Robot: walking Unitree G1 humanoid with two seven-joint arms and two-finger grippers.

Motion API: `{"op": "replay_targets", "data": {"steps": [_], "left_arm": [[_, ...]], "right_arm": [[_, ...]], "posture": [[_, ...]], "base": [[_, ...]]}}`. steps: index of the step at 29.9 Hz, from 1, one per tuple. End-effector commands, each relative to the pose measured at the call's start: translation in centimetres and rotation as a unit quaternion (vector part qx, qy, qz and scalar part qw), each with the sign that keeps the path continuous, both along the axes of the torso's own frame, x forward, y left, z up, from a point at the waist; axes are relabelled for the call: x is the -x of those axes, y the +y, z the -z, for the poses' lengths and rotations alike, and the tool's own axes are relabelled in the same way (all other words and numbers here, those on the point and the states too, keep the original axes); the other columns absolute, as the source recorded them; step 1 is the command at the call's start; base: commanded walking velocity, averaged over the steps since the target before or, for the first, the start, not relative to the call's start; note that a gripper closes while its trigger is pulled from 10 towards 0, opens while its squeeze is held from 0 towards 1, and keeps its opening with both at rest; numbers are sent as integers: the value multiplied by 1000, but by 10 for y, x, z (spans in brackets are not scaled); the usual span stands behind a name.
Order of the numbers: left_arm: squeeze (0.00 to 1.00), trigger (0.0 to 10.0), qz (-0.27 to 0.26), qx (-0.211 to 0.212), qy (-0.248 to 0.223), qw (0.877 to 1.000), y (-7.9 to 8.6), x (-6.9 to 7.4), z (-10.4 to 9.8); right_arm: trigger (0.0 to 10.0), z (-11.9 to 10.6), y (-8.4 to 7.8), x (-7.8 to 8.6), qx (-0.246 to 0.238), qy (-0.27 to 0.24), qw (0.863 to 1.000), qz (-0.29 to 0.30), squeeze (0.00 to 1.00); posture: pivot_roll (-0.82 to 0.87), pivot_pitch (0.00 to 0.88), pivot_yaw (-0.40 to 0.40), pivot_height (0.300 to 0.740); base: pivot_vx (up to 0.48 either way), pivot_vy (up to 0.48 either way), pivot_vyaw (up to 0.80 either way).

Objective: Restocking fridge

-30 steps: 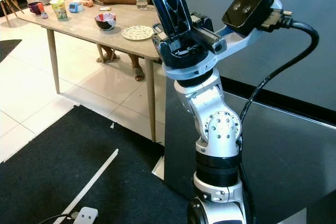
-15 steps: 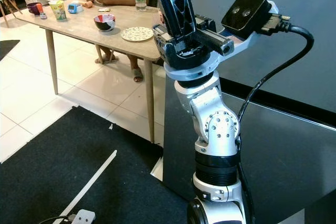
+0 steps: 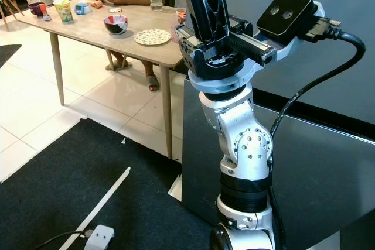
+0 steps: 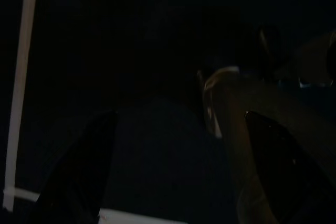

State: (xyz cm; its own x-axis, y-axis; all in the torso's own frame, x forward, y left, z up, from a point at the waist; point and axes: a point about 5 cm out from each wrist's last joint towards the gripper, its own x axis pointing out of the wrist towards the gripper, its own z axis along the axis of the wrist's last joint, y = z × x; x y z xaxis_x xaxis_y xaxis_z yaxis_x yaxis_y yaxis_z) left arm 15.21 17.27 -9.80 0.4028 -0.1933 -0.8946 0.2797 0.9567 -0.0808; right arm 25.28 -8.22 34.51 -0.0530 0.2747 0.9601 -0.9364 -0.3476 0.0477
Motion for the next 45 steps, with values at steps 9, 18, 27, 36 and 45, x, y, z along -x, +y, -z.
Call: {"op": "replay_targets", "data": {"steps": [9, 18, 27, 36, 45], "left_arm": [[0, 10000, -5, 11, -2, 1000, -4, -2, 0], [0, 10000, -8, 16, 9, 1000, -7, 7, 3], [0, 10000, -9, 20, -5, 1000, -9, -4, -1], [0, 10000, -13, 16, 0, 1000, -4, 2, 1], [0, 10000, -14, 15, 3, 1000, -4, 5, 2]], "right_arm": [[10000, 6, -9, -3, -4, 20, 999, 26, 0], [10000, 8, -9, -4, 6, 23, 999, 33, 0], [10000, 41, 3, -46, 148, 140, 964, 170, 0], [10000, 173, 15, -35, 392, 153, 894, 154, 0], [10000, 304, 1, -6, 687, 141, 702, 126, 0]], "posture": [[-4, 0, 28, 740], [-8, 0, 28, 740], [1, 0, 25, 740], [7, 0, 25, 740], [15, 0, 13, 740]], "base": [[0, 0, 0], [0, 0, 0], [0, 0, 0], [0, 0, 0], [0, 0, 0]]}}
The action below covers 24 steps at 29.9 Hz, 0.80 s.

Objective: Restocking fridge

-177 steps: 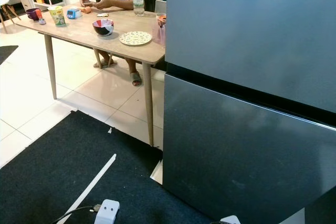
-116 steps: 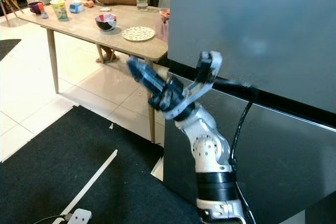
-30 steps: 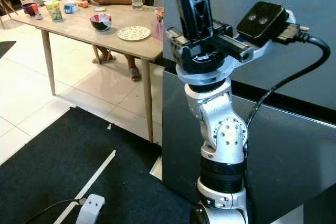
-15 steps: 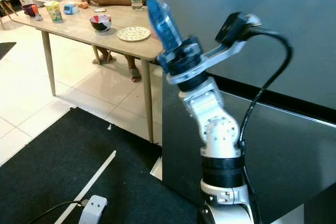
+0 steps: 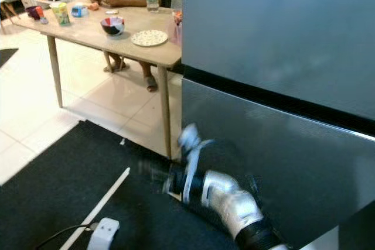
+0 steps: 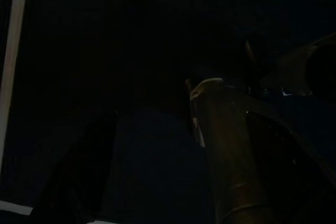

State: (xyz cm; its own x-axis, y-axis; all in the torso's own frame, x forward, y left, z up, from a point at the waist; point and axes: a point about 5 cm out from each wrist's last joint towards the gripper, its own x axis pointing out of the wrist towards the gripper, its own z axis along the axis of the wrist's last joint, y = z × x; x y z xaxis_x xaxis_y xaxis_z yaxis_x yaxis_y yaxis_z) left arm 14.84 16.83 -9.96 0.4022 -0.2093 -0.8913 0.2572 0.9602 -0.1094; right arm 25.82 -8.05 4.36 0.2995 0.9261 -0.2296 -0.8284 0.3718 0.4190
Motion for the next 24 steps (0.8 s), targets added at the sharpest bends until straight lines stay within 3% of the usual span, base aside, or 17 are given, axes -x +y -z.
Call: {"op": "replay_targets", "data": {"steps": [1, 3, 4, 5, 7, 8, 12, 13, 14, 15, 17, 18, 20, 24], "left_arm": [[0, 10000, -3, 1, 1, 1000, -1, 2, 1], [0, 10000, -3, 1, 1, 1000, -1, 2, 1], [0, 10000, -4, 1, 2, 1000, -1, 3, 1], [0, 10000, -4, 2, 3, 1000, -2, 4, 1], [0, 10000, -5, 2, 3, 1000, -2, 4, 2], [0, 10000, -5, 2, 3, 1000, -2, 4, 2], [0, 10000, -6, 1, -4, 1000, -2, 3, 1], [0, 10000, -6, 1, -4, 1000, -2, 3, 1], [0, 10000, -6, 1, -6, 1000, -2, 2, 1], [0, 10000, -6, 1, -6, 1000, -2, 2, 1], [0, 10000, -7, -1, -12, 1000, -1, 0, 0], [0, 10000, -7, -1, -12, 1000, -1, 0, 0], [0, 10000, -7, -5, -18, 1000, -1, -1, 0], [0, 10000, -9, -11, -22, 1000, 1, -1, -1]], "right_arm": [[10000, 25, -9, 3, 64, 8, 997, 33, 0], [10000, 25, -9, 3, 64, 8, 997, 33, 0], [10000, 46, -19, 8, 115, 31, 990, 79, 0], [10000, 66, -33, 15, 166, 56, 975, 134, 0], [10000, 89, -56, 29, 221, 100, 946, 215, 0], [10000, 89, -56, 29, 221, 100, 946, 215, 0], [10000, 113, -90, 56, 272, 169, 892, 319, 0], [10000, 113, -90, 56, 272, 169, 892, 319, 0], [10000, 117, -98, 63, 279, 186, 877, 344, 0], [10000, 117, -98, 63, 279, 186, 877, 344, 0], [10000, 124, -115, 76, 303, 208, 846, 385, 0], [10000, 124, -115, 76, 303, 208, 846, 385, 0], [10000, 131, -133, 95, 328, 234, 812, 422, 0], [10000, 135, -139, 107, 334, 249, 799, 434, 0]], "posture": [[15, 0, 13, 740], [15, 0, 13, 740], [15, 0, 13, 740], [15, 0, 13, 740], [15, 0, 13, 740], [15, 0, 13, 740], [17, 0, 12, 740], [17, 0, 12, 740], [17, 0, 12, 740], [17, 0, 12, 740], [17, 0, 12, 740], [17, 0, 12, 740], [17, 0, 12, 740], [21, 0, 9, 740]], "base": [[0, 0, 0], [0, 0, 0], [0, 0, 0], [0, 0, 0], [0, 0, 0], [0, 0, 0], [0, 0, 0], [0, 0, 0], [0, 0, 0], [0, 0, 0], [0, 0, 0], [0, 0, 0], [0, 0, 281], [0, 0, 616]]}}
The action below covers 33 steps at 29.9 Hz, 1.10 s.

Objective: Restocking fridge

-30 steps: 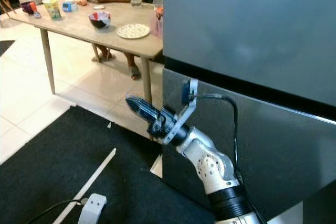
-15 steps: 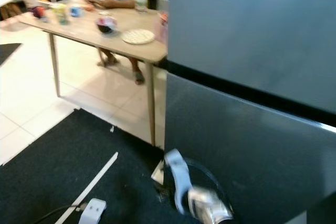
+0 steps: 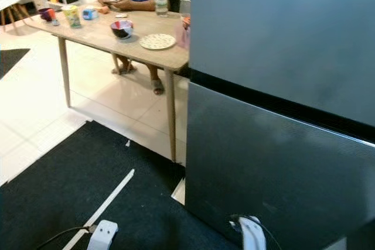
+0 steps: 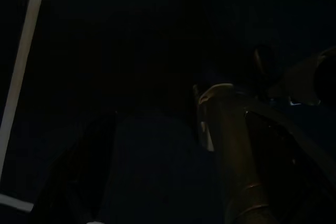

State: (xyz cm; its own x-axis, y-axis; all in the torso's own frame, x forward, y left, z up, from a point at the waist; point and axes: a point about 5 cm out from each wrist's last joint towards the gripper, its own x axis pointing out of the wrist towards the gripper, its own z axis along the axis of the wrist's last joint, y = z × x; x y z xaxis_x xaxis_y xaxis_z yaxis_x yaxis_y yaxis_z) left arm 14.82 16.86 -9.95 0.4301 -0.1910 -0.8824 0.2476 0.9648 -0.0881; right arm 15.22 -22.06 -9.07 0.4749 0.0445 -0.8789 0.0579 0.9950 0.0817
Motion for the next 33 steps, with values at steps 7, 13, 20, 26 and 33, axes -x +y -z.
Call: {"op": "replay_targets", "data": {"steps": [7, 13, 20, 26, 33], "left_arm": [[0, 10000, -14, -14, -10, 1000, 7, 1, 0], [0, 10000, -21, -18, -7, 1000, 10, 3, 0], [0, 10000, -27, -11, -8, 1000, 9, 3, 0], [0, 10000, -32, -8, -10, 999, 8, 2, 0], [0, 10000, -35, -4, -10, 999, 7, 1, 0]], "right_arm": [[10000, 4, 1, 10, 1, 9, 1000, 1, 0], [10000, 5, 9, 7, 1, 8, 1000, -15, 0], [10000, 4, 11, 5, -1, 5, 1000, -23, 0], [10000, 5, 13, 6, -1, 7, 1000, -29, 0], [10000, 6, 13, 7, 5, 7, 999, -34, 0]], "posture": [[21, 0, 9, 740], [23, 0, 7, 740], [25, 0, 5, 740], [24, 0, 2, 740], [18, 0, 7, 740]], "base": [[0, 0, 775], [0, 0, 775], [0, 0, 775], [0, 0, 775], [0, 0, 756]]}}
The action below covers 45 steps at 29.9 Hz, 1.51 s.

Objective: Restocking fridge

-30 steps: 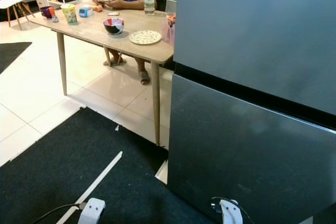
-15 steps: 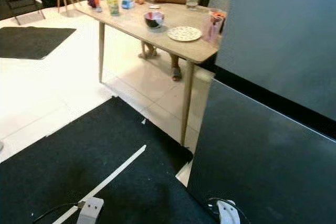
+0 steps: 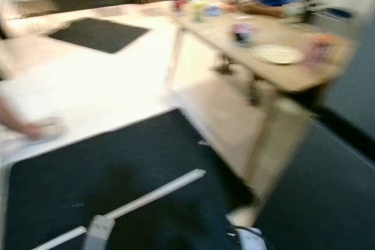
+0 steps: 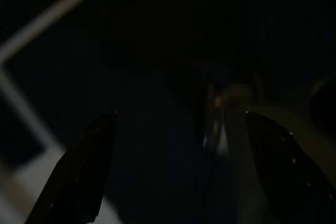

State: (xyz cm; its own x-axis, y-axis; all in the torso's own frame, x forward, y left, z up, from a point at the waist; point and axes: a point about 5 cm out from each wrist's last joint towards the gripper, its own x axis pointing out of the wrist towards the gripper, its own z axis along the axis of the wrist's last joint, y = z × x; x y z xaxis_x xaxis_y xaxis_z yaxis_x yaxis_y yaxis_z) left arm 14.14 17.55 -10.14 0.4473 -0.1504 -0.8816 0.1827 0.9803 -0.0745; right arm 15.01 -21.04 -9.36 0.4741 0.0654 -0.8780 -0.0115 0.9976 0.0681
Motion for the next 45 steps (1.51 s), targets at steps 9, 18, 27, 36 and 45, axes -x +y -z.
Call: {"op": "replay_targets", "data": {"steps": [9, 18, 27, 36, 45], "left_arm": [[0, 10000, -1, 10, -1, 1000, -1, -4, -2], [0, 10000, 0, 18, -2, 1000, -2, -4, -2], [0, 10000, 2, 21, 0, 1000, -2, -3, -1], [0, 10000, 4, 24, 0, 1000, -3, -3, -1], [0, 10000, 7, 25, -1, 1000, -4, -4, -2]], "right_arm": [[10000, 3, -1, 6, 19, 12, 1000, 5, 0], [10000, 3, -1, 8, 27, 16, 999, -5, 0], [10000, 5, -2, 12, 39, 27, 999, -15, 0], [10000, 4, -1, 10, 42, 26, 999, -20, 0], [10000, 5, -2, 10, 47, 29, 998, -17, 0]], "posture": [[15, 0, 10, 740], [17, 0, 6, 740], [18, 0, 5, 740], [20, 0, 3, 740], [20, 0, 3, 740]], "base": [[0, 0, 158], [101, 0, 0], [341, 0, 0], [358, 0, 0], [355, 0, 0]]}}
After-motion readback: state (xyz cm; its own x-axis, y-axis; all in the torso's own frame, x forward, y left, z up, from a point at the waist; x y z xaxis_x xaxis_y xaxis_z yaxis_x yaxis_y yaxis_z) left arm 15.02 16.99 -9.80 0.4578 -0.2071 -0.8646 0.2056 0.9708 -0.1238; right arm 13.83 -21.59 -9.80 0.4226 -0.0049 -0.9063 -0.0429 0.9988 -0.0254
